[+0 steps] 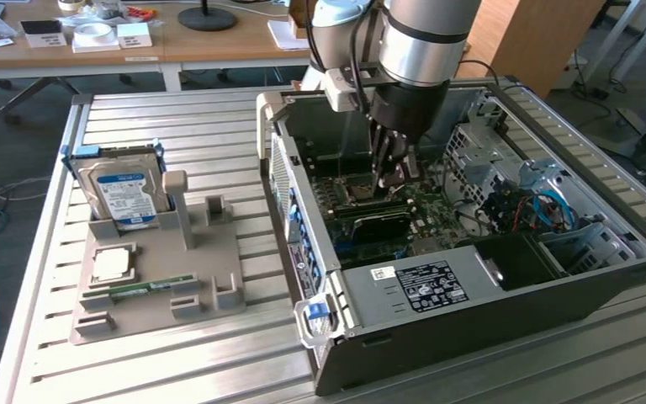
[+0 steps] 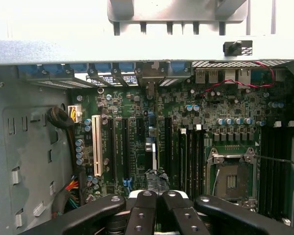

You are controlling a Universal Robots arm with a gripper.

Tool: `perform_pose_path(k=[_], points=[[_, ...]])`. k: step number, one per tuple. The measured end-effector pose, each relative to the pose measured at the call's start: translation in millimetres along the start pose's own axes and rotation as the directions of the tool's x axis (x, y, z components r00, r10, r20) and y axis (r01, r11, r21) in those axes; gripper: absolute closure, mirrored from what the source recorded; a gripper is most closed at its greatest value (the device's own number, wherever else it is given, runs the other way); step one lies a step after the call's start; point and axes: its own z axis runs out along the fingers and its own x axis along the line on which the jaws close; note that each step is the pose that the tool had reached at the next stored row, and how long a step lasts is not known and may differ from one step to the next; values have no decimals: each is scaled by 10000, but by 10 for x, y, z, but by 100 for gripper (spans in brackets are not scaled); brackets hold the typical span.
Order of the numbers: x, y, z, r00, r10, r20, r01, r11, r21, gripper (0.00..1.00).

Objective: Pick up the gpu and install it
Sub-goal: 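Press down on the gpu until it lock into place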

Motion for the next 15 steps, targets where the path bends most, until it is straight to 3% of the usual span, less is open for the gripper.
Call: perform_pose_path(k=[5,10,15], points=[[-11,-2,12,10000,-1,47,1,10000,-1,89],[-11,-23,86,10000,2,79,-2,10000,-3,89],[-12,-23,95,10000,2,82,-2,10000,-5,89]])
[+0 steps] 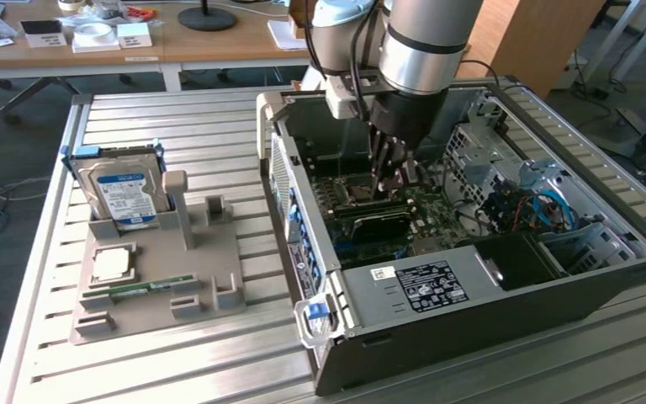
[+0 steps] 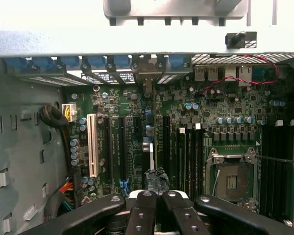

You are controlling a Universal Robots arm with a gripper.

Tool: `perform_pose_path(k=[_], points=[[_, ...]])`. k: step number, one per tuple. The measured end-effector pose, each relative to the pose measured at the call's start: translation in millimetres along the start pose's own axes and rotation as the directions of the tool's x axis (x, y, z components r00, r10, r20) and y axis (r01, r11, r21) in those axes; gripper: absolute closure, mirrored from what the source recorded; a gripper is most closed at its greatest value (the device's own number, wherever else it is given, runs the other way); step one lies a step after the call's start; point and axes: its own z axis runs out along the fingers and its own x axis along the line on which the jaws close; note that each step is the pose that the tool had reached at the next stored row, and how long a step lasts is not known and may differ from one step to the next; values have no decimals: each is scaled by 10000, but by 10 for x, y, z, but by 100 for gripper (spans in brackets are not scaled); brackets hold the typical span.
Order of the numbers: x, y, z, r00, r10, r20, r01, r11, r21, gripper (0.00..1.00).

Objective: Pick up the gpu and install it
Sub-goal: 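Press down on the gpu until it lock into place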

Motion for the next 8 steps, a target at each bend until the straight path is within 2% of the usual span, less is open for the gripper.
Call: perform_pose_path(k=[8], points=[[-61,3,52,10000,-1,-3,1,10000,2,89]])
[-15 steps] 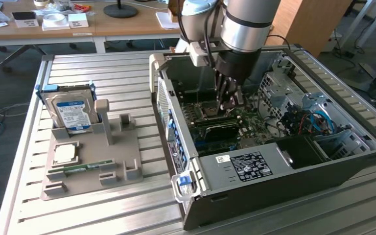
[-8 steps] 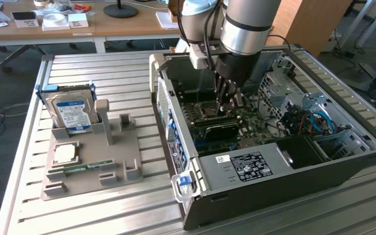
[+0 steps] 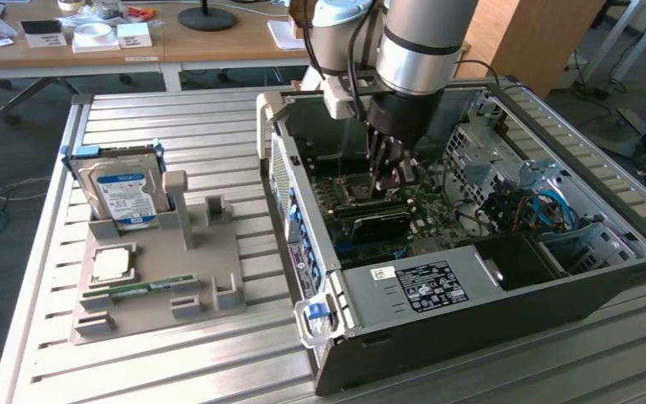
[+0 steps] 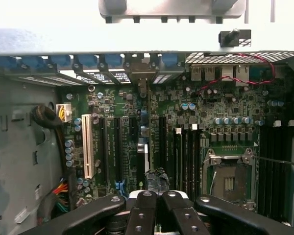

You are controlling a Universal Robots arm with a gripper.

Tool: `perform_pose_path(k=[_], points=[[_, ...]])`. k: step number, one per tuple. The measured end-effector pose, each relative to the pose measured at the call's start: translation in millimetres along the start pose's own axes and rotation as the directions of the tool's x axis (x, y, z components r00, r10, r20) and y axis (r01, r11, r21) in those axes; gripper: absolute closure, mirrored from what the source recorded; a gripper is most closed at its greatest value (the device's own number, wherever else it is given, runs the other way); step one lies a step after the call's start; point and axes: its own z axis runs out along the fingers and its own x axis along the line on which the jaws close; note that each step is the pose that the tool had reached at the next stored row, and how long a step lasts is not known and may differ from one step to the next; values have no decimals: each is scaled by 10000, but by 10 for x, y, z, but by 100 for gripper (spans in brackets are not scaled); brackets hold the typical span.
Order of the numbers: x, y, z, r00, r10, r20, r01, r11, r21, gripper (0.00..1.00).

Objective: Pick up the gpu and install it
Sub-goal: 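Press down on the gpu until it lock into place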

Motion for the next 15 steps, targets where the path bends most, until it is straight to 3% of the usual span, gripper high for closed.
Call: perform_pose_path(k=[10,15], points=[[-42,5,158,10000,1,-12,-1,10000,1,89],[-45,5,161,10000,0,-15,0,10000,0,89]])
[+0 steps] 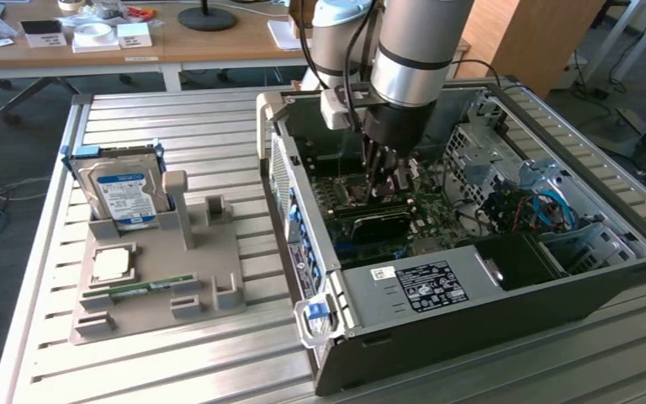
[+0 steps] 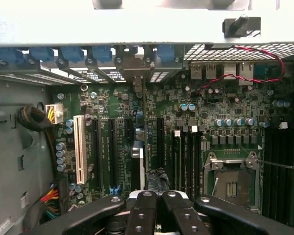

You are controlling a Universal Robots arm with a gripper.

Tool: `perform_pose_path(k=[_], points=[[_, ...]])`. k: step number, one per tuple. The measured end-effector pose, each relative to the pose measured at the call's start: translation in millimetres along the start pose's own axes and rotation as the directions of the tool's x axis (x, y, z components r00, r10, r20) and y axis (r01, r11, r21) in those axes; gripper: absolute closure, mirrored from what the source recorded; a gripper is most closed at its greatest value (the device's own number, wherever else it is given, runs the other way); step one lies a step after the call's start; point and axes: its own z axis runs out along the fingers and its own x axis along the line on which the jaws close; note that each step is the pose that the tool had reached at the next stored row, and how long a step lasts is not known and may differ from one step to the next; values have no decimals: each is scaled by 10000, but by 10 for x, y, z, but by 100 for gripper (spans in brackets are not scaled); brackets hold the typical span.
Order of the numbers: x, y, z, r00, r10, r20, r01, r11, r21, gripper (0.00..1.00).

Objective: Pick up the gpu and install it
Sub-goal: 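Press down on the gpu until it lock into place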

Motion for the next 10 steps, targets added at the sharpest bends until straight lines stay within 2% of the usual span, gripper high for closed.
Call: perform_pose_path(k=[10], points=[[3,1,58,10000,1,-6,-1,10000,-3,89]])
